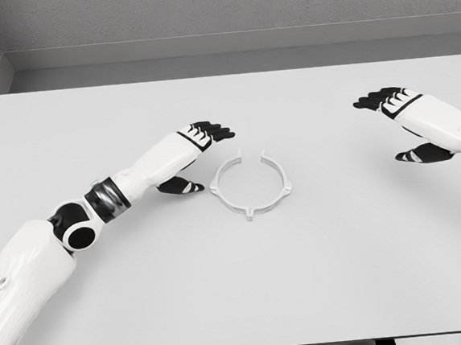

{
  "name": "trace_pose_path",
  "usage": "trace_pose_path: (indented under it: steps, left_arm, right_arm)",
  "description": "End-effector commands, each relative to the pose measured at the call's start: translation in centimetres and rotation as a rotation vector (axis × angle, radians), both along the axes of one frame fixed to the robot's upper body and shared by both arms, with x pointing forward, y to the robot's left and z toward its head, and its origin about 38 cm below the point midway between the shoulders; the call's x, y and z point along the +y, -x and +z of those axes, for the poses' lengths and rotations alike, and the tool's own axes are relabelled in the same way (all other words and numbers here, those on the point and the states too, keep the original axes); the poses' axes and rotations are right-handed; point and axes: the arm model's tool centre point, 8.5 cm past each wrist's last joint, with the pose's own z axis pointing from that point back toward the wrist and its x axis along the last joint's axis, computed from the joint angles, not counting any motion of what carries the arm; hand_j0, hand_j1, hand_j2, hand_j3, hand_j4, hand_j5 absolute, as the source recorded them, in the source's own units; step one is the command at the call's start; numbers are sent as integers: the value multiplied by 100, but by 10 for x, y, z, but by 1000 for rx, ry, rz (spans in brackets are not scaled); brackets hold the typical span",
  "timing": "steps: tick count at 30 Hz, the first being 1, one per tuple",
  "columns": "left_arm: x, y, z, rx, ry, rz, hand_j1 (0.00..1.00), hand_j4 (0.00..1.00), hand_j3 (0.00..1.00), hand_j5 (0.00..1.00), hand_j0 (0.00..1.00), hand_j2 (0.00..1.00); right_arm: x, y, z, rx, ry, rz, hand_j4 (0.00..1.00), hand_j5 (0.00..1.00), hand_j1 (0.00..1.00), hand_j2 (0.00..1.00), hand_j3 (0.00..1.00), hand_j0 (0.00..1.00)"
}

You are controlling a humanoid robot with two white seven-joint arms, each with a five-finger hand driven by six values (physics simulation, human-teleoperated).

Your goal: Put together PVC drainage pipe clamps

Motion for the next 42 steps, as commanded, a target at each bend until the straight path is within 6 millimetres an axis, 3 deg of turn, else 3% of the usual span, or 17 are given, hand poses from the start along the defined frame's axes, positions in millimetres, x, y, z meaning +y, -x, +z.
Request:
trace_pose_path:
  steps: [1,42]
  left_arm:
    - [0,0,0,1,3,1,100,100,100,100,100,100]
    - [-30,3,-2,11,51,-31,100,100,100,100,100,100]
  right_arm:
    - [0,0,0,0,-10,-1,100,100,100,100,100,100]
    - [2,0,0,-1,-14,1,100,100,100,100,100,100]
